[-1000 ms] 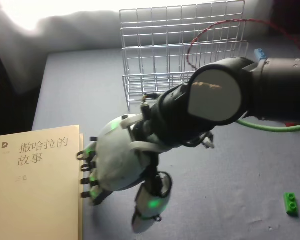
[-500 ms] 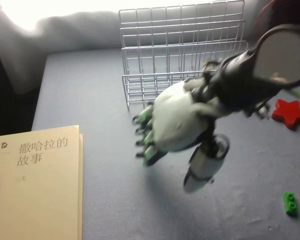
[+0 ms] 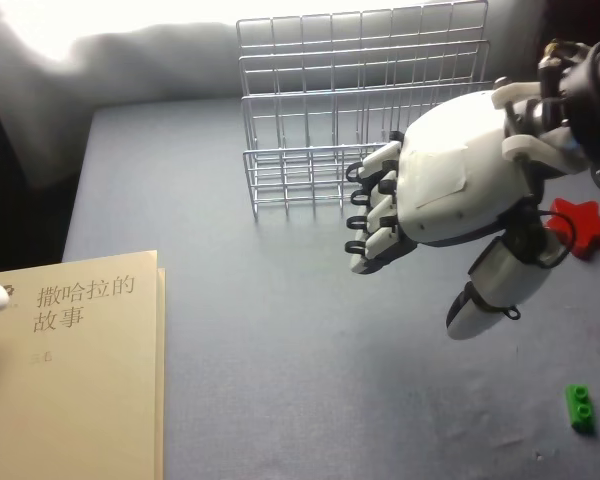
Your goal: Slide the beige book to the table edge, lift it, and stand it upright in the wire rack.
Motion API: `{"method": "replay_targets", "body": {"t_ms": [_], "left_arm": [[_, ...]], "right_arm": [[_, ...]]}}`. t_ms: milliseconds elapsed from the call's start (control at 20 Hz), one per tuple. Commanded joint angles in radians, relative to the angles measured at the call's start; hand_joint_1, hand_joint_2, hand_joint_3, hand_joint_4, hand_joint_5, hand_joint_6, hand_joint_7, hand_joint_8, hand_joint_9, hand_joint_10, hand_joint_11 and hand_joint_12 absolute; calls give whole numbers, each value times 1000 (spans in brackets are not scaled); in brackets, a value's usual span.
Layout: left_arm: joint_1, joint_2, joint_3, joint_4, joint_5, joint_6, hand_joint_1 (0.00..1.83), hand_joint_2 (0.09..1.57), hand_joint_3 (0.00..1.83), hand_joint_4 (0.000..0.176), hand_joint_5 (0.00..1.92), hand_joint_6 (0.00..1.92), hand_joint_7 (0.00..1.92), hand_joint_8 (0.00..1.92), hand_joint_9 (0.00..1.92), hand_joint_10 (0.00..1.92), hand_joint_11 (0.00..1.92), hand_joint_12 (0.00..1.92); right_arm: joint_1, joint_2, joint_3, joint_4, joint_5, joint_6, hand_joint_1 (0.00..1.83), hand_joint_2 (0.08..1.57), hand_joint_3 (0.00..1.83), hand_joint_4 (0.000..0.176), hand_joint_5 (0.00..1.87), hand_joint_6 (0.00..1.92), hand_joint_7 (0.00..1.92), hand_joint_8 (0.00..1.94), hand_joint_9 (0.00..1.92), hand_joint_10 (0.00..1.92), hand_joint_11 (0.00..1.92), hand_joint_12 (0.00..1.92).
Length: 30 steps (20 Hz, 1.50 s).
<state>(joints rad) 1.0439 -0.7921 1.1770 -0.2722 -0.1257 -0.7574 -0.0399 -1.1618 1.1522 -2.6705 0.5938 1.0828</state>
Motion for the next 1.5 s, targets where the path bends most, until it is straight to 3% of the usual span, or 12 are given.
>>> {"method": "replay_targets", "body": {"t_ms": [0, 300, 700, 1250, 1450], "left_arm": [[-4, -2, 7, -7, -56, -6, 789, 1016, 0, 0, 137, 3, 142, 3, 138, 4, 0, 355], [19, -21, 15, -7, -105, -6, 735, 1047, 1, 0, 121, 7, 116, 3, 114, 1, 0, 275], [21, -56, 28, -7, -132, -6, 737, 1046, 0, 0, 107, 0, 107, 0, 109, 0, 0, 280], [39, -96, 24, -7, -150, -5, 746, 1043, 1, 0, 104, 2, 101, 2, 110, 1, 0, 295], [48, -111, 26, -6, -153, -5, 739, 1046, 1, 0, 116, 4, 109, 4, 114, 2, 0, 312]], "right_arm": [[17, 15, -10, 22, -65, 14, 264, 1113, 0, 0, 323, 5, 343, 8, 348, 9, 0, 889], [17, 87, -47, 24, -108, 46, 276, 1105, 0, 0, 324, 0, 350, 3, 359, 4, 0, 929], [-79, 219, -143, 25, -313, 126, 283, 1104, 0, 0, 339, 4, 372, 7, 375, 7, 0, 931], [-94, 347, -185, 19, -370, 163, 272, 1111, 0, 0, 358, 4, 400, 5, 412, 7, 3, 973], [-109, 369, -195, 19, -389, 246, 273, 1106, 0, 0, 375, 8, 419, 9, 427, 11, 13, 980]]}}
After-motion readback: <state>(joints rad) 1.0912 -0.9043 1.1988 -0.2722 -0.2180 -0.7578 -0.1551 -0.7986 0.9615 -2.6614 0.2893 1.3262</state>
